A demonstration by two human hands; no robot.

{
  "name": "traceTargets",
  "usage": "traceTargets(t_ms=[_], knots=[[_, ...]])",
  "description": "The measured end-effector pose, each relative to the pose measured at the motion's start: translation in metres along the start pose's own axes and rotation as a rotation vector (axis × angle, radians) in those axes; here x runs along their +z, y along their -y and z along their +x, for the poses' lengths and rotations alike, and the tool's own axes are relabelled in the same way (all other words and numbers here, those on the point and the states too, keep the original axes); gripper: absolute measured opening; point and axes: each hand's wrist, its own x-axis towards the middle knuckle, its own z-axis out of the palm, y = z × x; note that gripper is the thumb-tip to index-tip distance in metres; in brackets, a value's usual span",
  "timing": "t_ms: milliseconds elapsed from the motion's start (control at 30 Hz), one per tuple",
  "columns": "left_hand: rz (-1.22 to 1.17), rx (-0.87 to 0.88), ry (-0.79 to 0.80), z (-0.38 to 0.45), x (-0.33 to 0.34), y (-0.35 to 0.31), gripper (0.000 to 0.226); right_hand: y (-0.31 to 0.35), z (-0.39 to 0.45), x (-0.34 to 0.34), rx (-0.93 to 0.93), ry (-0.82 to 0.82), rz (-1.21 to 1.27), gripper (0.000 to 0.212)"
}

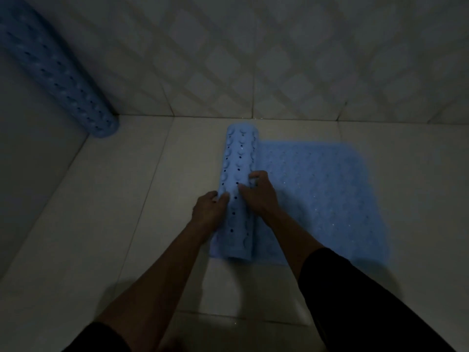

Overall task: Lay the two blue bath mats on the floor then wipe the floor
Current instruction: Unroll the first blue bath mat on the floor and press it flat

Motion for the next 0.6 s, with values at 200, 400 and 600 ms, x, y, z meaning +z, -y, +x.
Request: traceTargets(t_ms=[200,400,600], knots=[[0.029,-0.075,0.034,-0.007,-0.027,0.011,0.076,0.006,0.013,0.029,-0.041,0.027,-0.095,0.062],[-0.007,-0.101,-0.065,-0.003,-0.039,0.012,0.067,0.021,0.014,0.052,-0.133,0.050,0.042,0.052],[0.028,-0.040,-0.044,-0.006,-0.062,0.025,0.061,0.029,0.014,0.072,-0.206,0.123,0.017,0.062]])
